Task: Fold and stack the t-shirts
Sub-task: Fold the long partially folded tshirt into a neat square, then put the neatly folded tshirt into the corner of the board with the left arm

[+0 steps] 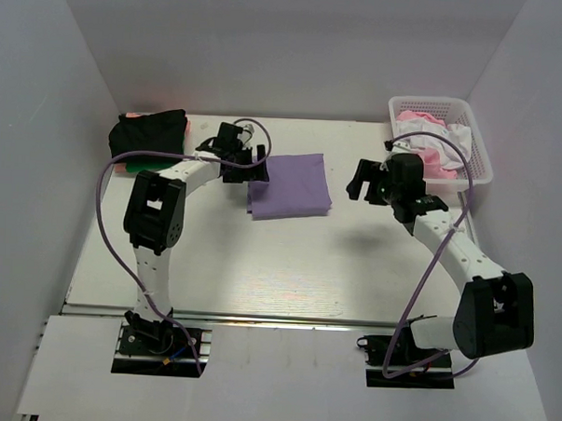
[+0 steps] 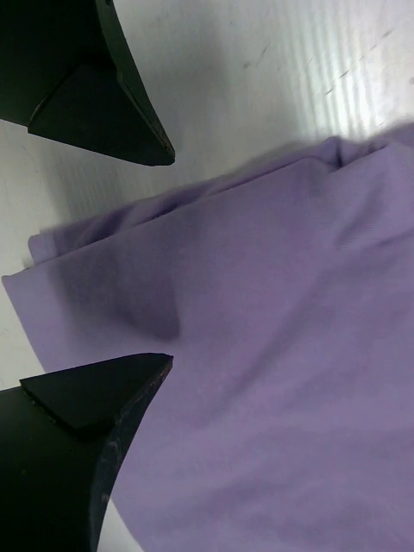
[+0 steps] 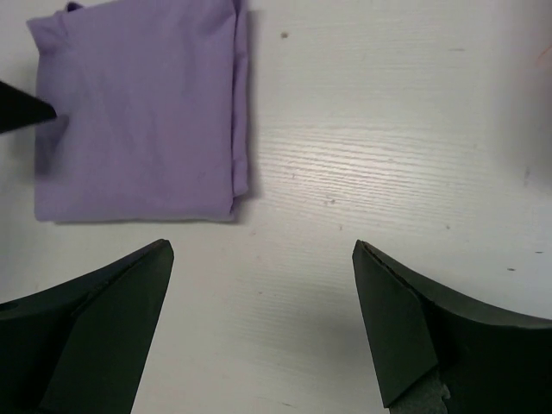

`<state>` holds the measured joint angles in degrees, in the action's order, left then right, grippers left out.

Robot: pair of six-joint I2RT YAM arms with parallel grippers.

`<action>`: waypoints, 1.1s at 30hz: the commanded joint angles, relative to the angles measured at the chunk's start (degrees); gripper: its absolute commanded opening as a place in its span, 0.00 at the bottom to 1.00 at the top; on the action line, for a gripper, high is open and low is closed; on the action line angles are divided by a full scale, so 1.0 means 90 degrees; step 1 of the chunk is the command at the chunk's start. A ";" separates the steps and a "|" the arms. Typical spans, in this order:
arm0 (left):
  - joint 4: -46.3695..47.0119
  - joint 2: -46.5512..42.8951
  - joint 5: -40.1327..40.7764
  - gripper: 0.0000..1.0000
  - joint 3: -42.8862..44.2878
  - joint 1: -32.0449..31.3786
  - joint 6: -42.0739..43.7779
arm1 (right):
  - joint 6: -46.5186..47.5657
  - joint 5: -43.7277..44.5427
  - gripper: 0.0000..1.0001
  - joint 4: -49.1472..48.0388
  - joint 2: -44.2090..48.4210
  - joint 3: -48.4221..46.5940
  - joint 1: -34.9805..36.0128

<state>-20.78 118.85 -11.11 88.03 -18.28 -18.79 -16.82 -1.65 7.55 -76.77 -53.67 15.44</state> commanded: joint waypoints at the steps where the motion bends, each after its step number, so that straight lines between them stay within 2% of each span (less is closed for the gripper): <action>1: -0.0085 0.0056 0.0102 1.00 -0.0151 -0.0155 0.0046 | -0.0104 0.0749 0.90 0.0030 0.0268 -0.0082 -0.0007; 6: -0.0084 0.0466 0.0228 0.95 -0.0142 -0.0341 0.0104 | -0.0104 0.0603 0.90 0.0167 0.0385 -0.0092 -0.0007; 9: -0.0220 0.0788 0.0297 0.82 0.0073 -0.0468 0.0163 | -0.0113 0.0603 0.90 0.0186 0.0522 0.0006 -0.0016; 10: -0.0221 0.0857 0.0297 0.74 0.0150 -0.0469 0.0164 | -0.0094 0.0642 0.90 0.0186 0.0551 0.0055 -0.0007; 12: -0.0124 0.0935 0.0502 0.65 0.0151 -0.0547 0.0164 | -0.0094 0.0730 0.90 0.0206 0.0727 0.0142 -0.0026; 13: -0.0027 0.0935 0.0560 0.58 0.0054 -0.0634 0.0164 | -0.0113 0.0875 0.90 0.0158 0.0786 0.0191 -0.0007; 14: 0.0148 0.0935 0.0619 0.46 0.0053 -0.0702 0.0164 | -0.0114 0.0915 0.90 0.0138 0.0941 0.0308 -0.0007; 16: 0.0315 0.0770 0.0814 0.28 -0.0035 -0.0703 0.0164 | -0.0133 0.1101 0.90 0.0050 0.1108 0.0367 -0.0007; 17: 0.0384 0.0769 0.0950 0.06 -0.0035 -0.0703 0.0164 | -0.0114 0.1121 0.90 0.0050 0.1176 0.0406 -0.0007; 18: 0.0297 0.0711 0.1145 0.00 -0.0035 -0.0703 0.0241 | -0.0094 0.1160 0.90 0.0050 0.1244 0.0416 -0.0007; 21: 0.0170 0.0623 0.1605 0.00 0.0442 -0.0703 0.0719 | -0.0074 0.1529 0.90 0.0020 0.1401 0.0504 -0.0007; 26: 0.0365 -0.0322 0.1538 0.00 0.0385 -0.0489 0.1841 | -0.0104 0.1853 0.90 0.0059 0.1548 0.0592 0.0003; 29: 0.0366 -0.0665 0.1976 0.00 0.0462 -0.0400 0.2621 | -0.0055 0.1814 0.90 0.0001 0.1528 0.0602 0.0003; 33: -0.0297 -0.0891 0.1490 0.00 0.1076 -0.0157 0.3541 | 0.0052 0.1824 0.90 -0.0048 0.1460 0.0622 -0.0016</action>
<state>-20.49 117.80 2.76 92.44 -21.30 3.53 -17.32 13.06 9.26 -64.07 -48.84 15.44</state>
